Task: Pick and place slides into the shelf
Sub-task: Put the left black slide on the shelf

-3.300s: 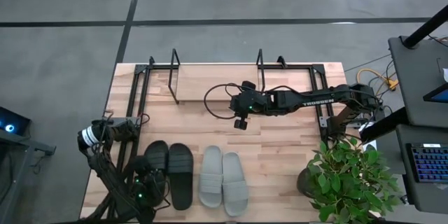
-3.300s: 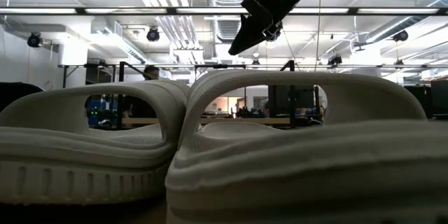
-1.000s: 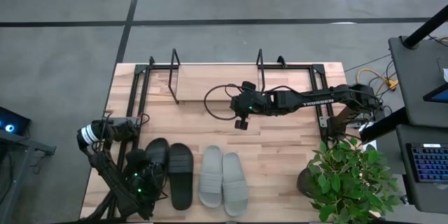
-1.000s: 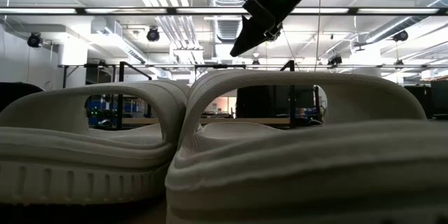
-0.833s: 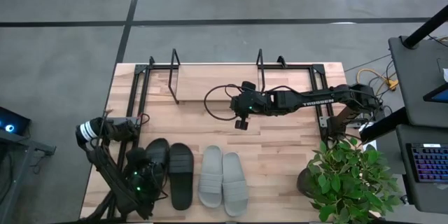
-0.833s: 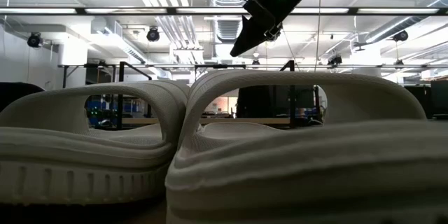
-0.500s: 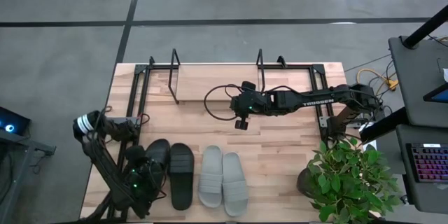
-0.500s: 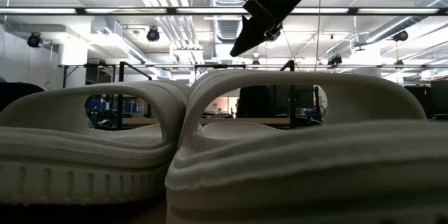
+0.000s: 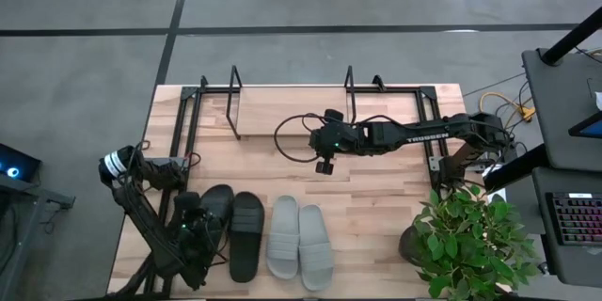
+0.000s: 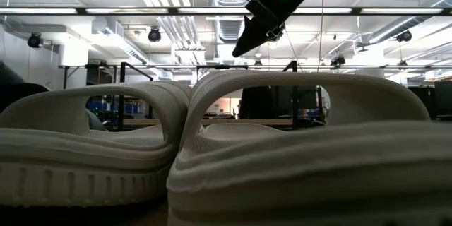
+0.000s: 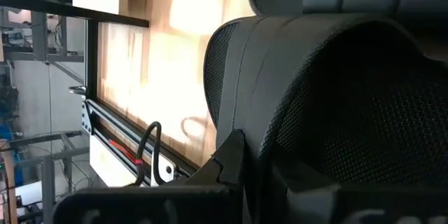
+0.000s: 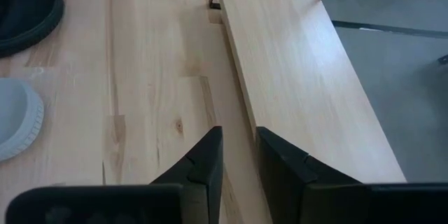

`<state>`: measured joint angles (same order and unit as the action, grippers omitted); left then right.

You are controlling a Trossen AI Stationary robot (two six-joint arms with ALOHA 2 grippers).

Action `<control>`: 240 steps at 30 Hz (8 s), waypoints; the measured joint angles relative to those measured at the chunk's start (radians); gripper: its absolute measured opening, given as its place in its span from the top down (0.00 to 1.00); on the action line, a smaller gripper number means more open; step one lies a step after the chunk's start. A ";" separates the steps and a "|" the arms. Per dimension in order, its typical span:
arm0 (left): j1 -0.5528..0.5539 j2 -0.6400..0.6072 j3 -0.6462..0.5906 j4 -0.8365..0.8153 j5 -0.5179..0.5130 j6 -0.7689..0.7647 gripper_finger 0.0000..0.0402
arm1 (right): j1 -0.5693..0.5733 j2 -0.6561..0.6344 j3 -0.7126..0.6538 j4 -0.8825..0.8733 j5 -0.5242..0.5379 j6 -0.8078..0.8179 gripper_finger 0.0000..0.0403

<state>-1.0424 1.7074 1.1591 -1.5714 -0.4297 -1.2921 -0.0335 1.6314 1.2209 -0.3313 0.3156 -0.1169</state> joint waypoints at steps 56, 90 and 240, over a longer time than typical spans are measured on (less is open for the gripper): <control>0.491 -0.172 0.256 0.023 -0.892 0.466 1.00 | 0.000 -0.104 0.000 -0.066 0.212 0.091 0.81; 0.639 -0.172 0.149 0.246 -1.095 0.697 1.00 | 0.000 -0.104 0.000 -0.083 0.210 0.090 0.81; 1.352 -0.304 -0.050 1.096 -0.490 1.699 1.00 | -0.033 -0.098 0.000 0.186 0.210 -0.283 0.82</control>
<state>0.3095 1.4036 1.1092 -0.4755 -0.9193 0.4068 -0.0666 1.5330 1.2209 -0.1457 0.5255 -0.4004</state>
